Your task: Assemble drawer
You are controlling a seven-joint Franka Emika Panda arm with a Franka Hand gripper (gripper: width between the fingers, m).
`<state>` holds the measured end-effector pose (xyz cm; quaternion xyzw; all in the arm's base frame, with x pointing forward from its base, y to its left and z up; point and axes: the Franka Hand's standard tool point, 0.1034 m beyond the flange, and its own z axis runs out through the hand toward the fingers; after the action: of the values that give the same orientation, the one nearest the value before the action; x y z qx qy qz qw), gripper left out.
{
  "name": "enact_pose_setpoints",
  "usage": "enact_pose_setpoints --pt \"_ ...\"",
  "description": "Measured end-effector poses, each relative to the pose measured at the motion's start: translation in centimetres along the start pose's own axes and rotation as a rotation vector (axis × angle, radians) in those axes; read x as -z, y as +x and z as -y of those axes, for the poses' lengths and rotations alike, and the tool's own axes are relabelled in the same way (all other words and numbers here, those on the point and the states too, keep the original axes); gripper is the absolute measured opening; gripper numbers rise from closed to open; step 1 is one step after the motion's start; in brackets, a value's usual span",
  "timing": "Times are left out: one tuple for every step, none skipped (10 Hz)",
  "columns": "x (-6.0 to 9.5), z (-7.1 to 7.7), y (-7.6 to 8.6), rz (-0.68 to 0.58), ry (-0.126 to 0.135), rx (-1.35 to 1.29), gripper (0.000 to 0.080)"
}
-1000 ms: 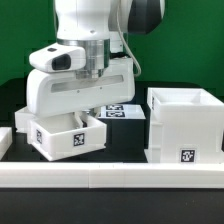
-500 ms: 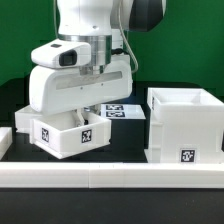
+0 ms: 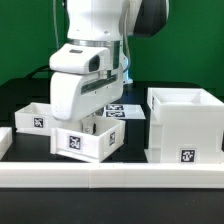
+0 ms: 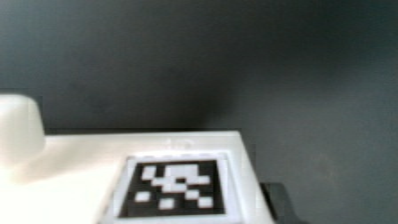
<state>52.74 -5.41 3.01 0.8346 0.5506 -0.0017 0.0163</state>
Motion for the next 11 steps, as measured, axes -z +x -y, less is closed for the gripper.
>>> enact_pose_setpoints --pt "0.0 0.0 -0.2 0.003 0.000 0.068 0.0041" --pt "-0.1 -0.1 -0.3 0.007 -0.001 0.125 0.0041" --pt "-0.1 -0.1 -0.4 0.009 0.000 0.160 0.0041" --pt "-0.2 -0.1 -0.5 0.018 -0.001 0.260 0.0041" --pt "-0.5 0.0 -0.4 0.026 -0.004 0.366 0.0041" --pt "-0.6 0.2 0.2 0.023 0.003 0.366 0.0041" --pt "-0.6 0.3 1.0 0.018 0.002 0.364 0.0041" --pt "-0.9 0.5 1.3 0.018 0.007 0.369 0.0041" --pt "-0.9 0.3 1.2 0.014 -0.012 0.366 0.0041" --pt "-1.0 0.4 1.1 0.015 -0.009 0.363 0.0041" --pt "-1.0 0.4 1.1 0.015 -0.009 0.363 0.0041"
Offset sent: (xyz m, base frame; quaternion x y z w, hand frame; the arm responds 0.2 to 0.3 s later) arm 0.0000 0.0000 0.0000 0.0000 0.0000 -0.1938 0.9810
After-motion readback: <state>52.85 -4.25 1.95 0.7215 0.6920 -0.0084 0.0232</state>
